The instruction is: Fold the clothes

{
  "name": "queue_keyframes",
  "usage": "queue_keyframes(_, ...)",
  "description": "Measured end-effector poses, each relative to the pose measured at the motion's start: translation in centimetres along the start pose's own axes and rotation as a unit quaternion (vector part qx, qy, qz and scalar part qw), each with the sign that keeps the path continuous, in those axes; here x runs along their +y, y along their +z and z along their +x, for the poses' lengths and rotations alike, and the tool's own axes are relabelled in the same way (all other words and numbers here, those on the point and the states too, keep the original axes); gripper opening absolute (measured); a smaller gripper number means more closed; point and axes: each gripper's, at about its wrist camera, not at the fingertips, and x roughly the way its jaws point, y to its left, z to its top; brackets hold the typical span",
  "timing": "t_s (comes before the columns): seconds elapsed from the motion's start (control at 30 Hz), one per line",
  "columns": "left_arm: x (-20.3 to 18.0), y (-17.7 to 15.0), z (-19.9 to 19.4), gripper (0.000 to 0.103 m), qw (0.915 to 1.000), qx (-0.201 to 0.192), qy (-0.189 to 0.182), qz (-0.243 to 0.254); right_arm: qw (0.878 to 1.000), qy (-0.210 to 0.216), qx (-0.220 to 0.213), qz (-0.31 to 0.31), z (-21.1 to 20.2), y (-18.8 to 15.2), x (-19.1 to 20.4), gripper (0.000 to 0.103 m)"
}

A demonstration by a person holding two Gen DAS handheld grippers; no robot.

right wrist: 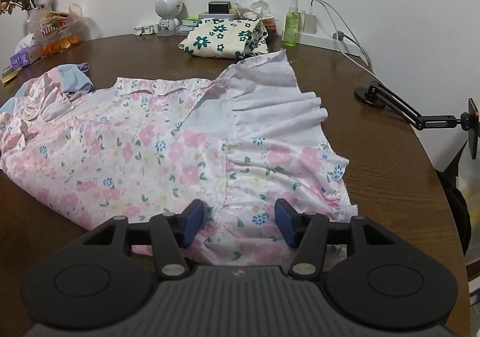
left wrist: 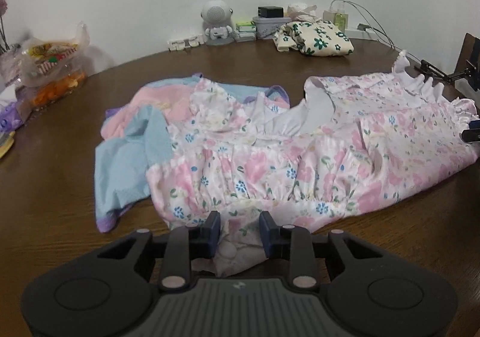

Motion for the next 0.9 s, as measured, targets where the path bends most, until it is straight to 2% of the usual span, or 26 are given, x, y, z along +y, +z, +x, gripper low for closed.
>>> queue_keyframes(0.07, -0.8, 0.9, -1.1, 0.025, 0.9992, -0.029, -0.024, 0.01, 0.999, 0.03, -0.025, -0.009, -1.1, 0.7, 1.3, 0.054)
queue_keyframes(0.13, -2.1, 1.9, -1.9, 0.025, 0.9964, -0.055, -0.056, 0.03, 0.995, 0.076, -0.047, -0.046, -1.8, 1.9, 4.0, 0.054)
queue_keyframes(0.2, -4.3, 2.9, -2.0, 0.026, 0.9917, -0.069, -0.085, 0.068, 0.987, 0.117, -0.049, -0.095, -1.4, 2.8, 7.1, 0.053)
queue_keyframes(0.27, -6.1, 3.7, -1.3, 0.026, 0.9876, -0.067, -0.096, 0.104, 0.977, 0.15, -0.048, -0.144, -0.7, 3.7, 10.6, 0.051)
queue_keyframes(0.33, -6.6, 3.7, 0.1, 0.028, 0.9879, -0.051, -0.081, 0.122, 0.967, 0.17, -0.043, -0.186, 0.4, 4.3, 14.0, 0.05)
queue_keyframes(0.4, -7.1, 3.7, 1.5, 0.027, 0.9875, -0.034, -0.066, 0.139, 0.961, 0.179, -0.032, -0.206, 1.7, 4.5, 16.0, 0.05)
queue_keyframes(0.43, -7.4, 3.7, 2.2, 0.024, 0.9869, -0.026, -0.059, 0.148, 0.959, 0.183, -0.026, -0.216, 2.3, 4.6, 16.9, 0.049)
queue_keyframes(0.47, -7.6, 3.7, 2.9, 0.013, 0.9863, -0.018, -0.052, 0.156, 0.956, 0.187, -0.019, -0.225, 2.9, 4.7, 17.8, 0.049)
queue_keyframes(0.5, -7.3, 3.4, 3.2, 0.007, 0.9866, -0.012, -0.049, 0.155, 0.957, 0.187, -0.009, -0.224, 3.6, 4.6, 18.1, 0.048)
queue_keyframes(0.63, -5.3, 2.6, 3.1, 0.007, 0.9904, -0.014, -0.044, 0.13, 0.96, 0.207, 0.007, -0.186, 4.7, 4.4, 17.3, 0.048)
queue_keyframes(0.7, -4.6, 2.3, 3.1, 0.006, 0.992, -0.014, -0.034, 0.121, 0.961, 0.203, 0.005, -0.187, 4.6, 4.3, 17.0, 0.048)
queue_keyframes(0.8, -3.6, 2.2, 2.7, 0.007, 0.9946, -0.013, -0.034, 0.097, 0.962, 0.201, 0.007, -0.186, 4.4, 4.2, 16.9, 0.049)
queue_keyframes(0.9, -3.3, 2.6, 1.2, 0.012, 0.9952, -0.033, -0.044, 0.08, 0.961, 0.206, 0.001, -0.185, 4.1, 4.2, 17.1, 0.049)
